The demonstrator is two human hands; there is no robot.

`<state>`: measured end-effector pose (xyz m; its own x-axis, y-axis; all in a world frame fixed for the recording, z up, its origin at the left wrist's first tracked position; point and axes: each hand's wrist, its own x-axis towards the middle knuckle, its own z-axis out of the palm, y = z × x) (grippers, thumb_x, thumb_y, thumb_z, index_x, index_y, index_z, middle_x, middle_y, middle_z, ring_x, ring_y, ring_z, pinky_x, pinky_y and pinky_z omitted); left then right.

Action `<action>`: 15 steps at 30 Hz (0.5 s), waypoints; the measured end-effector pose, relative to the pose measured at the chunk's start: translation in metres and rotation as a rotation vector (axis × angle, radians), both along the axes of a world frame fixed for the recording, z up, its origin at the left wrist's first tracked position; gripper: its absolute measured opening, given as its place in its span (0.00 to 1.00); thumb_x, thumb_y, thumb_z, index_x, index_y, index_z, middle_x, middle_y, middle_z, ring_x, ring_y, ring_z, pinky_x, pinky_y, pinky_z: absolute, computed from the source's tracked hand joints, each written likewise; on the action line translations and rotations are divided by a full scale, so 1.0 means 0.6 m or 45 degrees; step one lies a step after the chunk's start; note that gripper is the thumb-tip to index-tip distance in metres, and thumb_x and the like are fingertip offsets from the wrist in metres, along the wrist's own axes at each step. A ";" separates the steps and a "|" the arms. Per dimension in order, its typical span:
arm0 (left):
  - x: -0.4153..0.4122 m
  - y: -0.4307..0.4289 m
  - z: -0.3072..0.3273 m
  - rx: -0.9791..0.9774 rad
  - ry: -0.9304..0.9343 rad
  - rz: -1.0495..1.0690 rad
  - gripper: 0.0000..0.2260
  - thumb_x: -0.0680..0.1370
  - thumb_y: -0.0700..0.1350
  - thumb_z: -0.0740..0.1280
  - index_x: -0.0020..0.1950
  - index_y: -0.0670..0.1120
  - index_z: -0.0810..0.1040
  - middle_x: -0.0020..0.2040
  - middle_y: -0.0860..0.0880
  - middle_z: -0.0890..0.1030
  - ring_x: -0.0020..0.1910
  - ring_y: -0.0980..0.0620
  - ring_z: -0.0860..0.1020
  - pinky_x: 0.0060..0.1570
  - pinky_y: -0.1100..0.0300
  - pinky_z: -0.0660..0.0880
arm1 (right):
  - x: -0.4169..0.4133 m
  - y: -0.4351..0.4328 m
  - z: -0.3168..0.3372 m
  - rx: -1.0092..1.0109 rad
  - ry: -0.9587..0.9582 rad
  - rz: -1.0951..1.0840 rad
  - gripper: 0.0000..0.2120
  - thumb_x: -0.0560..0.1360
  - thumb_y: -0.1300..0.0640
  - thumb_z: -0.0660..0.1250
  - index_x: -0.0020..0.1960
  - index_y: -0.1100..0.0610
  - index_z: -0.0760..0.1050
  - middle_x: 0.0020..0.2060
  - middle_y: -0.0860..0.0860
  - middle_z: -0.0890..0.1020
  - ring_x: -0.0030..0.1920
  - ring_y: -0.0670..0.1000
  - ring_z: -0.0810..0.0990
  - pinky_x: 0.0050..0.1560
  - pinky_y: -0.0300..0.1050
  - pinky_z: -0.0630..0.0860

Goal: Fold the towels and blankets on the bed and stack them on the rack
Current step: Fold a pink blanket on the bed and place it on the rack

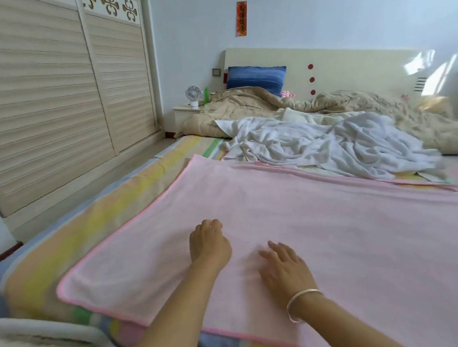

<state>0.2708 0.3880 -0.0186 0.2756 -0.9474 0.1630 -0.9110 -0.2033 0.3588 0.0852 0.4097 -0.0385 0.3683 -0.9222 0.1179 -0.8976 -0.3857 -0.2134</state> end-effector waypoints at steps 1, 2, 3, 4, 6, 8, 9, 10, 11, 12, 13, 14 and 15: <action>-0.048 -0.018 0.000 0.012 0.017 -0.074 0.17 0.80 0.44 0.59 0.69 0.48 0.70 0.68 0.49 0.71 0.66 0.48 0.71 0.64 0.57 0.66 | -0.060 -0.017 0.001 0.099 0.090 -0.121 0.28 0.78 0.41 0.44 0.77 0.48 0.57 0.78 0.49 0.55 0.77 0.54 0.53 0.74 0.50 0.55; -0.078 -0.029 0.000 0.037 0.035 -0.128 0.17 0.80 0.45 0.59 0.69 0.49 0.69 0.68 0.49 0.71 0.66 0.48 0.70 0.65 0.57 0.65 | -0.100 -0.029 0.002 0.166 0.139 -0.213 0.27 0.81 0.40 0.44 0.78 0.46 0.50 0.79 0.48 0.48 0.78 0.52 0.46 0.76 0.49 0.48; -0.105 -0.038 0.000 0.061 0.044 -0.176 0.17 0.81 0.45 0.58 0.70 0.49 0.69 0.69 0.49 0.70 0.67 0.48 0.70 0.65 0.57 0.65 | -0.133 -0.041 0.001 0.211 0.175 -0.284 0.28 0.81 0.39 0.43 0.79 0.46 0.47 0.79 0.49 0.45 0.78 0.52 0.43 0.76 0.49 0.44; -0.138 -0.054 0.000 0.080 0.051 -0.224 0.17 0.81 0.46 0.58 0.70 0.49 0.69 0.69 0.49 0.70 0.67 0.48 0.69 0.65 0.57 0.65 | -0.168 -0.052 0.003 0.241 0.200 -0.333 0.30 0.79 0.36 0.40 0.79 0.46 0.45 0.79 0.49 0.43 0.78 0.52 0.41 0.76 0.49 0.42; -0.185 -0.085 -0.001 0.119 0.040 -0.286 0.17 0.81 0.46 0.58 0.70 0.49 0.68 0.69 0.49 0.69 0.67 0.48 0.69 0.65 0.57 0.65 | -0.209 -0.073 -0.002 0.284 0.214 -0.351 0.41 0.71 0.28 0.30 0.79 0.45 0.44 0.78 0.48 0.43 0.78 0.52 0.41 0.76 0.49 0.40; -0.231 -0.122 0.000 0.141 0.017 -0.342 0.17 0.81 0.45 0.58 0.70 0.49 0.68 0.69 0.49 0.70 0.67 0.48 0.69 0.65 0.57 0.66 | -0.236 -0.101 -0.010 0.295 0.196 -0.316 0.51 0.62 0.24 0.23 0.79 0.44 0.44 0.78 0.47 0.42 0.78 0.51 0.40 0.76 0.50 0.39; -0.249 -0.138 0.001 0.153 0.001 -0.366 0.17 0.80 0.45 0.58 0.70 0.49 0.68 0.69 0.49 0.70 0.67 0.48 0.69 0.65 0.57 0.66 | -0.240 -0.112 -0.011 0.305 0.191 -0.296 0.58 0.54 0.23 0.17 0.79 0.44 0.44 0.78 0.47 0.42 0.78 0.51 0.40 0.76 0.50 0.39; -0.278 -0.167 0.001 0.150 -0.009 -0.397 0.17 0.80 0.45 0.58 0.70 0.49 0.68 0.69 0.49 0.70 0.66 0.48 0.69 0.65 0.57 0.66 | -0.257 -0.139 -0.016 0.294 0.185 -0.287 0.65 0.47 0.25 0.12 0.79 0.44 0.44 0.78 0.46 0.42 0.78 0.51 0.39 0.75 0.50 0.38; -0.298 -0.189 0.001 0.153 -0.016 -0.422 0.17 0.80 0.45 0.58 0.70 0.49 0.68 0.69 0.49 0.70 0.66 0.48 0.70 0.65 0.57 0.66 | -0.265 -0.158 -0.016 0.280 0.177 -0.273 0.68 0.43 0.27 0.10 0.79 0.45 0.44 0.78 0.46 0.42 0.78 0.50 0.39 0.75 0.50 0.38; -0.321 -0.218 0.003 0.151 -0.031 -0.454 0.17 0.80 0.45 0.58 0.70 0.49 0.69 0.69 0.49 0.70 0.66 0.48 0.70 0.65 0.56 0.66 | -0.278 -0.185 -0.017 0.264 0.173 -0.265 0.67 0.44 0.27 0.10 0.79 0.45 0.44 0.78 0.46 0.43 0.78 0.50 0.39 0.75 0.49 0.37; -0.337 -0.243 0.007 0.151 -0.037 -0.479 0.18 0.80 0.45 0.58 0.70 0.49 0.69 0.69 0.49 0.71 0.66 0.48 0.70 0.65 0.57 0.66 | -0.287 -0.210 -0.015 0.272 0.150 -0.262 0.62 0.50 0.25 0.14 0.79 0.46 0.44 0.78 0.46 0.43 0.78 0.50 0.39 0.75 0.49 0.37; -0.350 -0.267 0.009 0.140 -0.043 -0.496 0.18 0.80 0.45 0.58 0.70 0.49 0.69 0.69 0.49 0.71 0.66 0.48 0.70 0.65 0.57 0.65 | -0.296 -0.238 -0.014 0.268 0.122 -0.275 0.54 0.60 0.24 0.21 0.79 0.46 0.45 0.78 0.47 0.43 0.78 0.50 0.40 0.75 0.49 0.38; -0.364 -0.302 0.010 0.112 -0.040 -0.508 0.18 0.80 0.45 0.58 0.70 0.49 0.69 0.69 0.50 0.71 0.66 0.48 0.70 0.65 0.57 0.65 | -0.310 -0.278 -0.010 0.258 0.110 -0.301 0.44 0.69 0.26 0.29 0.79 0.47 0.46 0.79 0.47 0.44 0.78 0.50 0.40 0.76 0.48 0.39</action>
